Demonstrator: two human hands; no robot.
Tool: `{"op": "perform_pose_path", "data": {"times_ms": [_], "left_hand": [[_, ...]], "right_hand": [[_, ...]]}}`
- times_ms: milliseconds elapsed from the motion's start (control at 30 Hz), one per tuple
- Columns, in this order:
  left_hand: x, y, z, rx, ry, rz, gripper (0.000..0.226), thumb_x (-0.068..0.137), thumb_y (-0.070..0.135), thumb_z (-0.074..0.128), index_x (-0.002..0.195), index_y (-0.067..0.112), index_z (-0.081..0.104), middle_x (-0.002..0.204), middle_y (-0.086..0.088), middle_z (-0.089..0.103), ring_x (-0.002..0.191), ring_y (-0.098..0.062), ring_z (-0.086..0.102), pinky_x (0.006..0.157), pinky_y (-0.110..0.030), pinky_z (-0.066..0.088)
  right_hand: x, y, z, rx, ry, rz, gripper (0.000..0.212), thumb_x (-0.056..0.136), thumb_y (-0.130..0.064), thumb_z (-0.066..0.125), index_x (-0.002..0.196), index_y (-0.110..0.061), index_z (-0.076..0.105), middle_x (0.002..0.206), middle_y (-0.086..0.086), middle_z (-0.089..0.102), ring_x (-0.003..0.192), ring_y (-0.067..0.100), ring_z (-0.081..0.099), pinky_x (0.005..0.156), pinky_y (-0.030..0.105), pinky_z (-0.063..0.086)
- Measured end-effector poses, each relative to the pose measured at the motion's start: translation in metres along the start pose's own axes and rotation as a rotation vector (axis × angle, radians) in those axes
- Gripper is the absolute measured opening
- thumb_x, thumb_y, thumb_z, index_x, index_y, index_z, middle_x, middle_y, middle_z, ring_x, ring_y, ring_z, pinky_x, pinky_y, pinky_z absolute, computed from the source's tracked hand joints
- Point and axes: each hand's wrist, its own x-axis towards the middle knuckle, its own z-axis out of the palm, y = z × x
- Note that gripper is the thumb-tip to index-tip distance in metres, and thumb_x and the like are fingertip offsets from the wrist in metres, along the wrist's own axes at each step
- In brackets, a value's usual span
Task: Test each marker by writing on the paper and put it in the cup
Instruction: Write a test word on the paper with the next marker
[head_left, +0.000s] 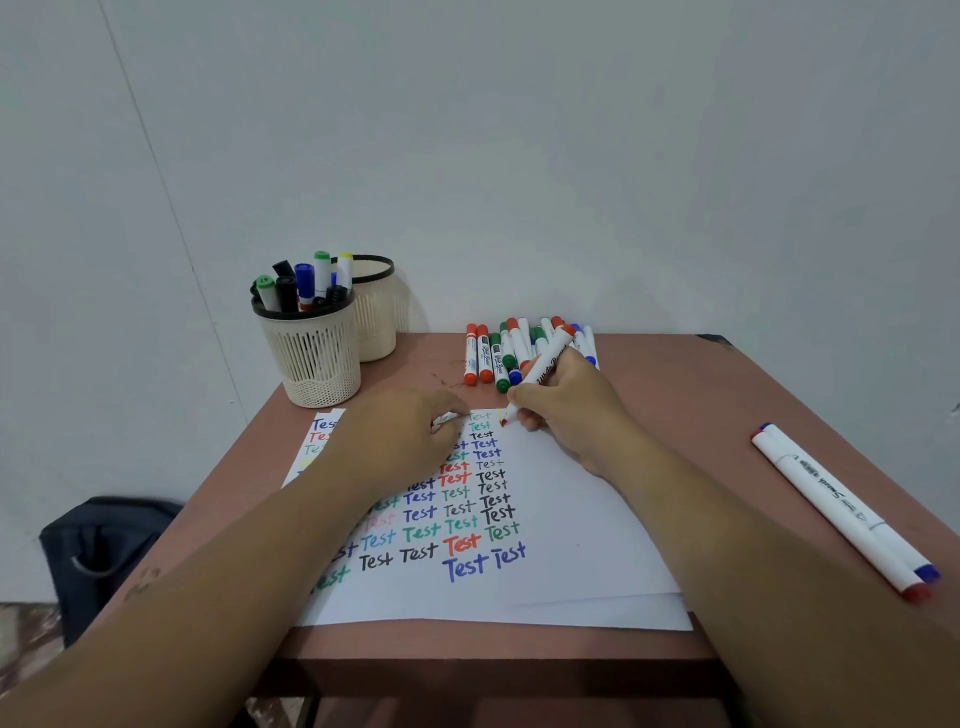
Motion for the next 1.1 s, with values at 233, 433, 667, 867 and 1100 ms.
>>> {"op": "perform_pose_path", "data": {"times_ms": [233, 433, 667, 867, 1100], "left_hand": [[-0.0013, 0.0013, -0.0011, -0.003, 0.005, 0.000, 0.031, 0.100, 0.046, 0.046, 0.127, 0.049, 0.060, 0.101, 0.016, 0.066, 0.081, -0.003, 0.047, 0.053, -0.019, 0.026], [-0.0005, 0.0009, -0.0011, 0.002, 0.006, 0.001, 0.032, 0.099, 0.045, 0.047, 0.128, 0.047, 0.061, 0.109, 0.014, 0.069, 0.081, -0.004, 0.048, 0.054, -0.017, 0.026], [-0.0018, 0.0009, -0.0018, -0.014, -0.003, -0.007, 0.031, 0.100, 0.045, 0.047, 0.127, 0.047, 0.061, 0.109, 0.014, 0.069, 0.079, -0.004, 0.047, 0.054, -0.018, 0.025], [-0.0035, 0.0043, -0.0048, -0.011, 0.014, 0.007, 0.031, 0.101, 0.044, 0.047, 0.127, 0.045, 0.062, 0.110, 0.018, 0.067, 0.075, -0.003, 0.043, 0.054, -0.015, 0.023], [-0.0044, 0.0049, -0.0061, -0.014, 0.010, 0.000, 0.031, 0.101, 0.043, 0.047, 0.127, 0.045, 0.062, 0.101, 0.018, 0.065, 0.071, -0.001, 0.045, 0.054, -0.016, 0.024]], "right_hand": [[0.0038, 0.0043, -0.0001, 0.007, 0.031, -0.003, 0.021, 0.090, -0.008, 0.076, 0.104, -0.011, 0.060, 0.092, 0.014, 0.073, 0.067, 0.015, 0.069, 0.071, 0.031, 0.063], [0.0009, 0.0023, 0.0013, 0.002, 0.017, -0.010, 0.022, 0.090, -0.008, 0.077, 0.102, -0.015, 0.061, 0.098, 0.014, 0.073, 0.074, 0.017, 0.072, 0.071, 0.028, 0.063], [-0.0022, 0.0006, 0.0018, -0.053, 0.020, -0.028, 0.019, 0.090, -0.005, 0.072, 0.101, -0.015, 0.059, 0.091, 0.010, 0.067, 0.073, 0.016, 0.065, 0.074, 0.040, 0.063], [0.0015, 0.0032, 0.0008, -0.006, 0.065, -0.021, 0.020, 0.088, -0.005, 0.072, 0.102, -0.012, 0.059, 0.089, 0.010, 0.067, 0.070, 0.017, 0.063, 0.070, 0.037, 0.062], [0.0031, 0.0064, 0.0003, -0.007, 0.062, -0.028, 0.020, 0.086, -0.004, 0.072, 0.099, -0.012, 0.058, 0.086, 0.011, 0.066, 0.068, 0.019, 0.062, 0.066, 0.035, 0.058]]}}
